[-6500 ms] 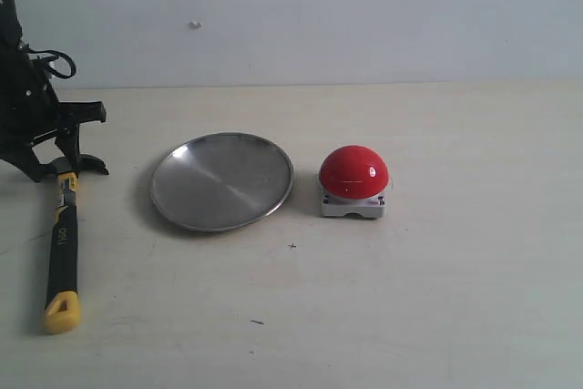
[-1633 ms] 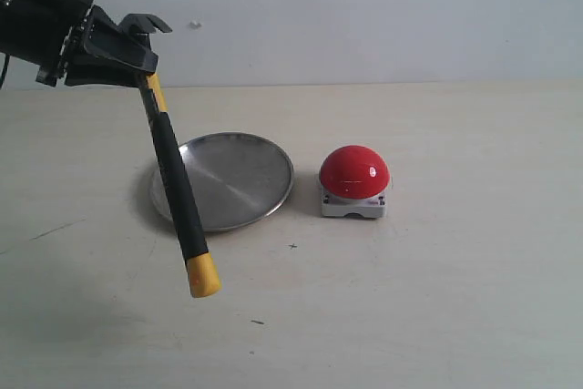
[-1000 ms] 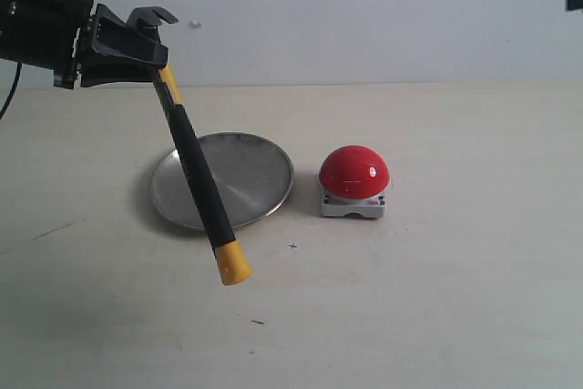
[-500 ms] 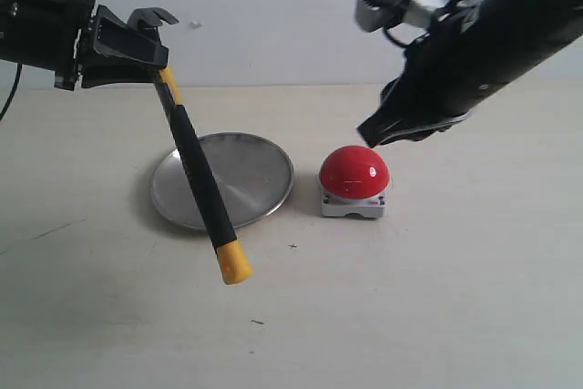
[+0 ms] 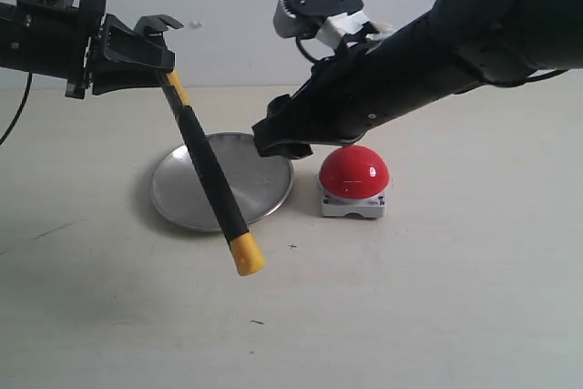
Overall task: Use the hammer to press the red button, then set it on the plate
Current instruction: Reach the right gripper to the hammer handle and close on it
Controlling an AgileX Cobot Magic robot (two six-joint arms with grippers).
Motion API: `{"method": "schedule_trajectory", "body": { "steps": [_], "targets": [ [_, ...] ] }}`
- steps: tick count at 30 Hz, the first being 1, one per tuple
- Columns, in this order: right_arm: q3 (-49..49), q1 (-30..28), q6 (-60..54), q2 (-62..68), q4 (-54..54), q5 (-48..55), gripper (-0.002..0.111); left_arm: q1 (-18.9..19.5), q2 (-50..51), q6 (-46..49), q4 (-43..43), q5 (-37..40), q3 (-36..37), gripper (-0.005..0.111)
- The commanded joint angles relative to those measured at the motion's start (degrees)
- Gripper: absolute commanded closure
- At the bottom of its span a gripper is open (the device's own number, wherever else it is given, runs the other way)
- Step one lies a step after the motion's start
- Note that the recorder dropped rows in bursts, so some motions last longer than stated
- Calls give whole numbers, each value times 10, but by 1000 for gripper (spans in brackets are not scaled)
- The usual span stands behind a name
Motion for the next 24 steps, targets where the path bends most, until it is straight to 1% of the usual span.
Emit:
{"method": "schedule_trajectory", "body": {
  "steps": [1, 3, 4, 7, 10, 24],
  "targets": [
    [-4, 22, 12, 15, 49, -49, 48, -1, -6, 4, -40, 12, 0, 107],
    [-5, 29, -1, 14, 60, -43, 49, -1, -6, 5, -40, 12, 0, 107],
    [-9, 32, -7, 14, 50, -36, 49, -1, -6, 5, -40, 12, 0, 107],
    [-18, 32, -7, 15, 41, 5, 44, -1, -6, 5, -42, 12, 0, 107],
    [-24, 32, -7, 23, 44, 26, 41, -1, -6, 7, -43, 12, 0, 107],
    [-24, 39, -83, 43, 118, 64, 41, -1, -6, 13, -51, 10, 0, 107]
  ]
}}
